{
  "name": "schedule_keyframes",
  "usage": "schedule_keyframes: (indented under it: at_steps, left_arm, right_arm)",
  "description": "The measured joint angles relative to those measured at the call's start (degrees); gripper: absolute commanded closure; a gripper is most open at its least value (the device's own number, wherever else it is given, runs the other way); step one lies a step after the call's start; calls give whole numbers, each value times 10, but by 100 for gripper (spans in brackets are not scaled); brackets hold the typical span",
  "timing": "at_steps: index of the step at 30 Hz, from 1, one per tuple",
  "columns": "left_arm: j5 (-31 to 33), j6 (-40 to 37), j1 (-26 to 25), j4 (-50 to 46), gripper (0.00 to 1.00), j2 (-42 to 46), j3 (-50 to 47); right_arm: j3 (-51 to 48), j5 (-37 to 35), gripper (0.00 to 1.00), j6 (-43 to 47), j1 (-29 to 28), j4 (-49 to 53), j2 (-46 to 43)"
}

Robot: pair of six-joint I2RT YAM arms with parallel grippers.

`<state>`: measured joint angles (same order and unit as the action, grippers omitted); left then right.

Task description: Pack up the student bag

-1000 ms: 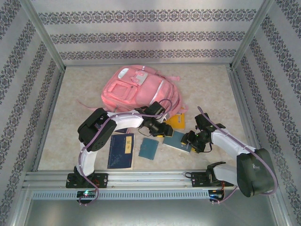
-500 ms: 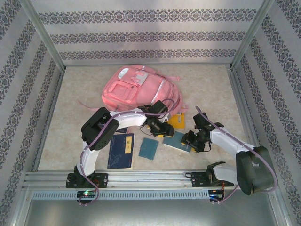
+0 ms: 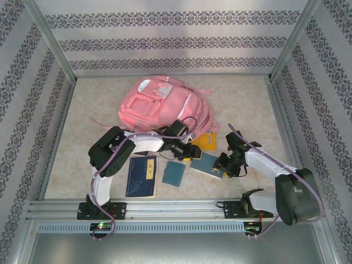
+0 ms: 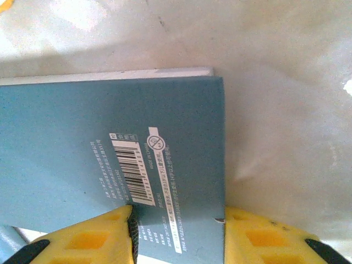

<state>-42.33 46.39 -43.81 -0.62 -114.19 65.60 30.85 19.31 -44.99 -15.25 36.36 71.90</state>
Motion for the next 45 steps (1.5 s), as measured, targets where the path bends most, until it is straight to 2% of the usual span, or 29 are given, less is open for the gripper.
schedule_keyframes:
  at_steps: [21, 33, 41, 45]
  left_arm:
    - [-68, 146, 28, 177, 55, 2, -52]
    - [-122, 255, 31, 314, 58, 7, -82]
    - [-181, 399, 27, 547, 62, -80, -79]
    - [-195, 414, 26, 574, 61, -94, -74]
  right_arm:
    - [-3, -2, 60, 0, 5, 3, -14]
    - [-12, -3, 59, 0, 16, 8, -37]
    - [-13, 9, 58, 0, 20, 1, -50]
    - [-14, 14, 59, 2, 24, 1, -50]
